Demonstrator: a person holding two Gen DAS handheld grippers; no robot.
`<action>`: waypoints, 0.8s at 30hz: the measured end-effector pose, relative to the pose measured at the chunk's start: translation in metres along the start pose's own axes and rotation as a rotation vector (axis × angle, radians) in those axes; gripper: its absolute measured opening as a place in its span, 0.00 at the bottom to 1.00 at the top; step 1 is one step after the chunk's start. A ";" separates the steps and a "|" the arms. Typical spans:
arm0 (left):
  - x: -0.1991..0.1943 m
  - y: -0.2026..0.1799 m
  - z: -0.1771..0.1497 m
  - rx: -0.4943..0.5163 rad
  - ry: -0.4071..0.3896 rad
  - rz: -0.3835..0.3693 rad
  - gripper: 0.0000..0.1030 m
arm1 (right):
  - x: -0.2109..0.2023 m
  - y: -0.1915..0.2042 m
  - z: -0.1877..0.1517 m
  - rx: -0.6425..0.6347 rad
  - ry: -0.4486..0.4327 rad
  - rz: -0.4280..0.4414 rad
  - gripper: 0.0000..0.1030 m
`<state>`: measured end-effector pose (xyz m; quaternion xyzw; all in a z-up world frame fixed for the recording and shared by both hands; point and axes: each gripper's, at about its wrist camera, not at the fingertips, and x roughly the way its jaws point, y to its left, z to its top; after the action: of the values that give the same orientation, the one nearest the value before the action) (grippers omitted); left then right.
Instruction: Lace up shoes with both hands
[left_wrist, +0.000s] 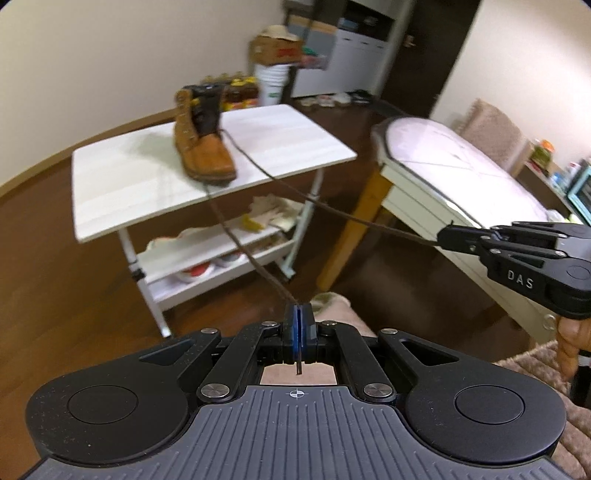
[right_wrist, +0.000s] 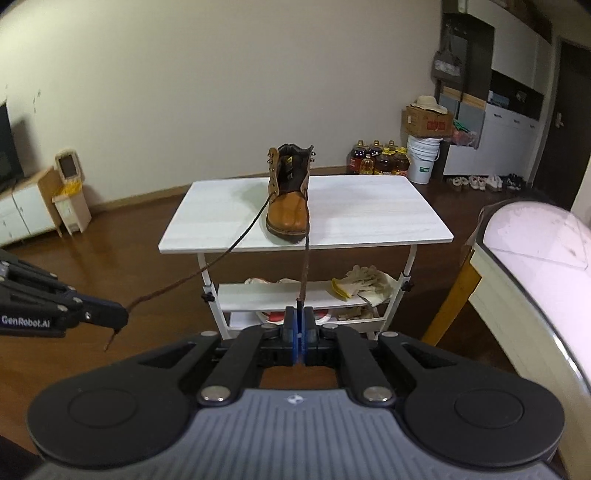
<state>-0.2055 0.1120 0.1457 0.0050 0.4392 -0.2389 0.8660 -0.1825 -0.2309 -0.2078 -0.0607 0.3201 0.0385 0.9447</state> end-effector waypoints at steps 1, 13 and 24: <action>0.000 0.001 -0.002 -0.015 0.002 0.009 0.01 | 0.001 0.003 0.001 -0.015 0.005 -0.002 0.03; -0.001 0.004 -0.009 -0.060 -0.008 0.025 0.01 | 0.009 0.018 0.003 -0.067 0.036 0.039 0.03; 0.001 0.038 0.048 0.028 -0.104 0.075 0.01 | 0.006 -0.029 0.038 0.091 -0.061 0.016 0.03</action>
<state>-0.1525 0.1350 0.1665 0.0212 0.3899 -0.2124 0.8958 -0.1513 -0.2540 -0.1791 -0.0139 0.2929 0.0331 0.9555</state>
